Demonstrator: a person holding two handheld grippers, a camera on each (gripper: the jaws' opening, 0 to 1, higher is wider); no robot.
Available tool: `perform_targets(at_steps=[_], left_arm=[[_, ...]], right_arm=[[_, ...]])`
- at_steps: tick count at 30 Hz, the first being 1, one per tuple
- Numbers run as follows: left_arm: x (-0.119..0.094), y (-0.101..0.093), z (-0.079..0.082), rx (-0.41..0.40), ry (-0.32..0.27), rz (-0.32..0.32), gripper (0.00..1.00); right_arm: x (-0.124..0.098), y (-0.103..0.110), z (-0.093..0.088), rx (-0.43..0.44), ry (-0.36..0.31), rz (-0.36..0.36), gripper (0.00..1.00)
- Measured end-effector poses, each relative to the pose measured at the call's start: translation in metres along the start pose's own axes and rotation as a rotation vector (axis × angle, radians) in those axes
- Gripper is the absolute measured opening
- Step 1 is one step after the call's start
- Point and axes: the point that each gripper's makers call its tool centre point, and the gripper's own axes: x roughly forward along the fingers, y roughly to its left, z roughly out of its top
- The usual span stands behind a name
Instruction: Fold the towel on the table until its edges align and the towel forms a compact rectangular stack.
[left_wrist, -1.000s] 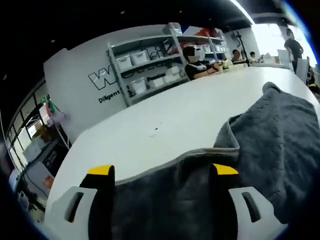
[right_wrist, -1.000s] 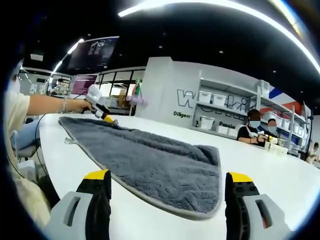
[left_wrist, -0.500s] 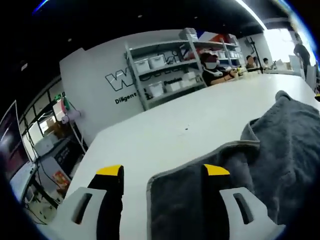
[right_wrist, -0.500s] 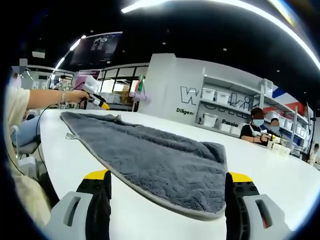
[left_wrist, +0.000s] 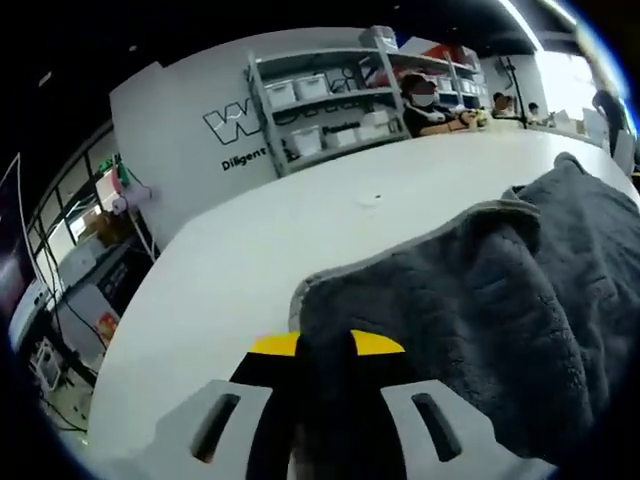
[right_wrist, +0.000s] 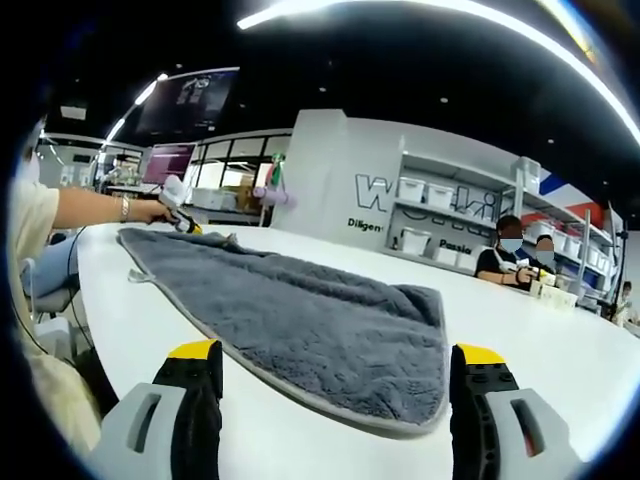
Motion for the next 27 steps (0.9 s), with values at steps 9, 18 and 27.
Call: perform_targets(at_steps=[9,18,27], left_arm=[[0.002,0.001,0.0,0.062,0.005,-0.013,0.02],[-0.002,0.023,-0.008,0.029,0.004,0.026,0.02],[-0.018,0.055,-0.026,-0.007,0.022,0.095,0.02]], right_arm=[[0.001,0.005,-0.001,-0.01,0.01,0.005,0.96],[0.001,0.002,-0.002,-0.008,0.012,0.002,0.96],[0.002,0.002,-0.001,-0.002,0.005,0.007,0.97]])
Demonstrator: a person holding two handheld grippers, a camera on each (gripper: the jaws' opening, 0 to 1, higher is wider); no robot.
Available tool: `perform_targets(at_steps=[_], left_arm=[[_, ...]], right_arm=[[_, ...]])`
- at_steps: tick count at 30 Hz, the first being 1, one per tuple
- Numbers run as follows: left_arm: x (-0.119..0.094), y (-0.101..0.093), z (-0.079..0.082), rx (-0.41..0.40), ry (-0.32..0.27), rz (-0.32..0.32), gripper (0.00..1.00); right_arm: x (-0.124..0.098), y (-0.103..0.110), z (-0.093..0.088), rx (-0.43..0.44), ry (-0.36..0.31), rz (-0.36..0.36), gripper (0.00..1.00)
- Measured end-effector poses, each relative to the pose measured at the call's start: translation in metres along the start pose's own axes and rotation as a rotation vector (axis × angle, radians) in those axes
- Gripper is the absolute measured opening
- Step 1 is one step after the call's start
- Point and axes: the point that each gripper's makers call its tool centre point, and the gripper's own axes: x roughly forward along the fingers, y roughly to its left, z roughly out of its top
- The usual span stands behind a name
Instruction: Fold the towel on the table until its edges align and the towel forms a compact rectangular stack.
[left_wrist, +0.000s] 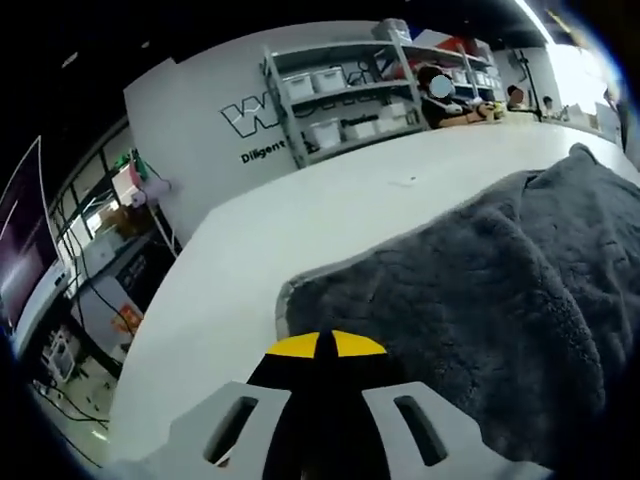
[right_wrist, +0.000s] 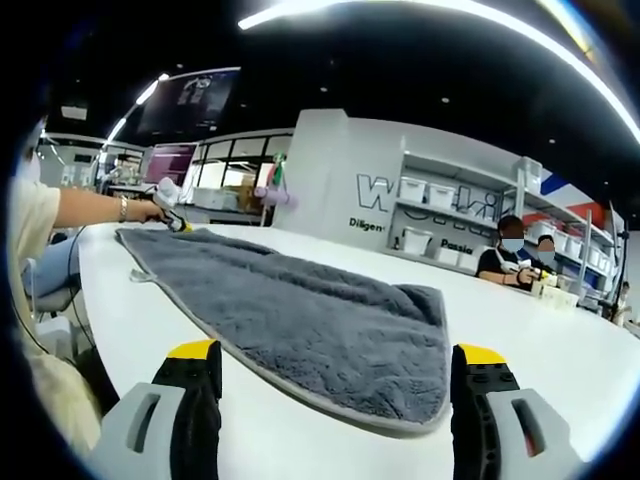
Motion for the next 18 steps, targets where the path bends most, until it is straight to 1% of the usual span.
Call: perform_targets(at_steps=[3,5,8,11,14,18], left_arm=[[-0.002,0.007,-0.003,-0.009,0.003,0.005,0.02],[-0.004,0.012,-0.006,0.011,0.009,0.011,0.02],[-0.005,0.02,-0.009,0.018,-0.004,0.023,0.02],[-0.005,0.02,-0.009,0.024,-0.032,0.019,0.03],[-0.004,0.023,-0.008,0.044,-0.043,0.034,0.03],[-0.003,0.025,-0.008,0.014,-0.043,0.045,0.04]], right_arm=[[0.0,0.0,-0.001,-0.001,0.004,0.0,0.97],[0.0,0.0,-0.001,-0.001,0.005,0.001,0.97],[0.0,0.0,-0.001,-0.003,0.007,0.0,0.97],[0.0,0.001,-0.002,-0.005,0.01,0.001,0.97],[0.0,0.001,-0.004,-0.007,0.016,-0.001,0.97],[-0.001,0.002,-0.003,-0.012,0.017,-0.003,0.97]])
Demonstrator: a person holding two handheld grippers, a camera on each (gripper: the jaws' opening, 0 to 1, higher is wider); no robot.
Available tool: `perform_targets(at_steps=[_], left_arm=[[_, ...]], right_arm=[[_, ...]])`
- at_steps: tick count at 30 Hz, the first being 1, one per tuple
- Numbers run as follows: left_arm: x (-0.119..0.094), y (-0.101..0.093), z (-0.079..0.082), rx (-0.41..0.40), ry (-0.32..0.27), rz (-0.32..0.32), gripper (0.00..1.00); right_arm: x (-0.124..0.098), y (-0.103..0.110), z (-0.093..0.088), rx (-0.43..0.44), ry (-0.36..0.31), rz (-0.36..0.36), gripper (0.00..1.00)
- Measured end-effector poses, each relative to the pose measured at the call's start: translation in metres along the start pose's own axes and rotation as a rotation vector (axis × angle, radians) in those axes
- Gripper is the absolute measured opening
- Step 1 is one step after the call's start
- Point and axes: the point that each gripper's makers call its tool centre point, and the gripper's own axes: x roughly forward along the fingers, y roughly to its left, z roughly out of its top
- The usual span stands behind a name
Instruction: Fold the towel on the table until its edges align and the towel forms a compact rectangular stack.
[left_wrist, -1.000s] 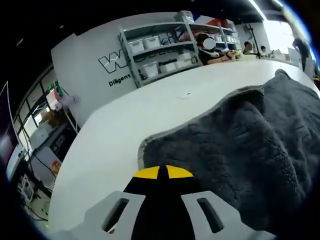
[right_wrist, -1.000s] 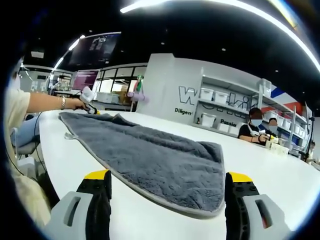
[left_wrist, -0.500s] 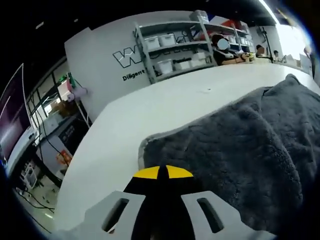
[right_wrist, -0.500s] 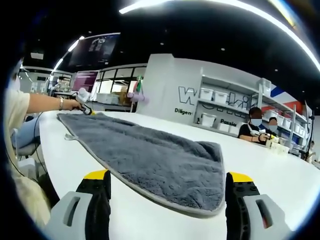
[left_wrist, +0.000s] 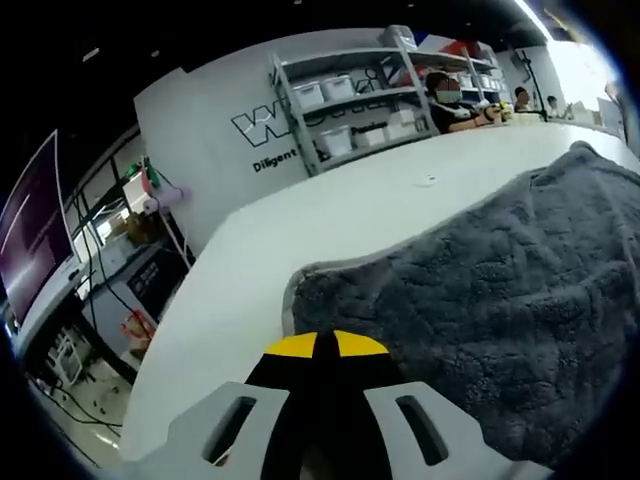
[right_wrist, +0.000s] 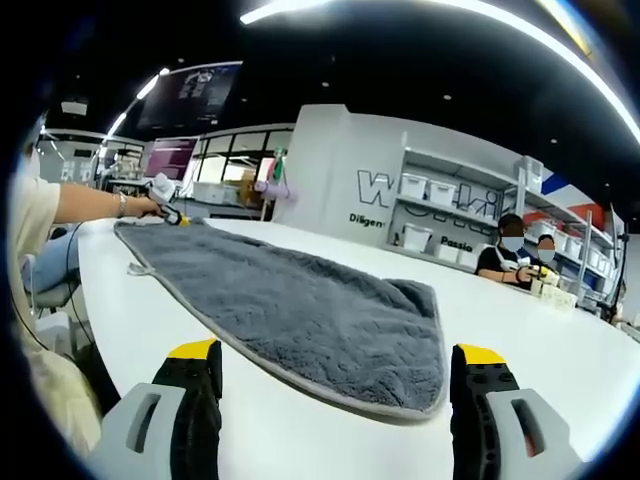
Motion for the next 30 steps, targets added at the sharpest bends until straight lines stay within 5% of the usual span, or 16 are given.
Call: perform_targets(at_steps=[4,11,17,25,30], left_arm=[[-0.002,0.003,0.002,-0.007,0.003,0.016,0.1],[-0.013,0.007,0.019,-0.099,-0.073,0.018,0.27],[-0.037,-0.02,0.046,-0.203,-0.207,-0.11,0.44],[-0.074,-0.049,0.04,-0.182,-0.218,-0.168,0.75],[-0.106,-0.068,0.047,-0.182,-0.287,-0.226,0.89]], right_arm=[[-0.002,-0.004,0.002,0.007,-0.01,-0.008,0.97],[-0.001,-0.004,0.0,0.009,-0.003,-0.009,0.97],[-0.001,-0.002,0.001,0.004,-0.003,-0.003,0.97],[-0.003,-0.001,0.0,0.0,0.0,-0.008,0.97],[-0.003,-0.002,0.0,0.007,-0.002,-0.017,0.97]])
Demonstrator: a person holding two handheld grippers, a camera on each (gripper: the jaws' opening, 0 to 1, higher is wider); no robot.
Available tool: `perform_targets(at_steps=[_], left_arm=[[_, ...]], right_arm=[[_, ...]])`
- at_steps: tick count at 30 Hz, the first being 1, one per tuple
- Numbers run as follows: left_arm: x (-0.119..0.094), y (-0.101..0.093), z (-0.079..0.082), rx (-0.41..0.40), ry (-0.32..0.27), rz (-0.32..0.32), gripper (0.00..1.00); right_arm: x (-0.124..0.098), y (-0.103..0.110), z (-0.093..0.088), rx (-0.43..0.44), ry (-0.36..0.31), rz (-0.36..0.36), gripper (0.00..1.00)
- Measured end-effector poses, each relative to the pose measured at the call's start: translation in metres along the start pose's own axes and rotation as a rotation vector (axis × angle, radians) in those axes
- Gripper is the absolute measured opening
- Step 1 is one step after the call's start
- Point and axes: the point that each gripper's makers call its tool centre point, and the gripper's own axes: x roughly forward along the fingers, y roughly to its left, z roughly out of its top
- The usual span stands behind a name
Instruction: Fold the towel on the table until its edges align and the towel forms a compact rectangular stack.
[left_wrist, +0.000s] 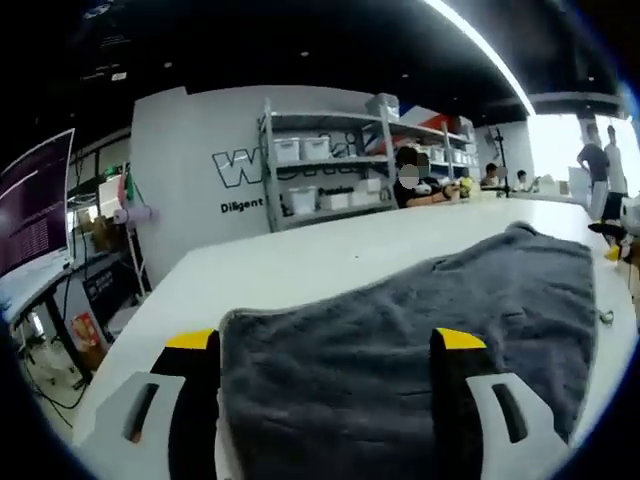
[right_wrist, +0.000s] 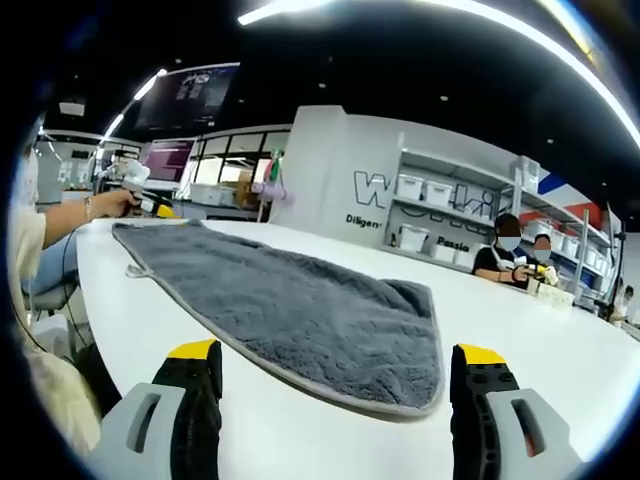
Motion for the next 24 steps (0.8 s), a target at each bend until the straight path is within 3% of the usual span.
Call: perform_targets(at_steps=[2,4,9,11,14,16,19,21,24], left_arm=[[-0.012,-0.013,0.003,-0.045,-0.018,-0.025,0.96],[-0.021,-0.025,0.004,-0.029,-0.023,-0.069,0.99],[-0.045,-0.05,-0.002,0.019,-0.007,-0.106,0.99],[-0.055,-0.059,0.001,0.029,-0.055,-0.105,0.99],[-0.065,-0.074,-0.002,0.022,-0.076,-0.122,0.99],[-0.068,-0.087,-0.007,0.012,-0.06,-0.15,0.99],[-0.076,-0.106,-0.017,0.101,-0.023,-0.207,0.97],[-0.08,-0.108,-0.014,0.092,-0.05,-0.186,0.97],[-0.089,-0.118,-0.002,0.037,-0.136,-0.235,0.97]], right_arm=[[0.001,0.005,0.0,-0.017,0.008,0.004,0.97],[0.001,0.014,0.004,-0.033,0.005,0.019,0.98],[0.003,0.03,0.014,-0.065,-0.008,0.037,0.98],[0.003,0.036,0.017,-0.08,-0.013,0.051,0.99],[0.005,0.041,0.019,-0.078,-0.02,0.059,0.99],[0.008,0.043,0.019,-0.066,-0.023,0.059,0.99],[0.012,0.043,0.017,-0.042,-0.016,0.059,0.99],[0.013,0.047,0.019,-0.035,-0.027,0.076,0.99],[0.015,0.052,0.03,-0.008,-0.05,0.11,0.99]])
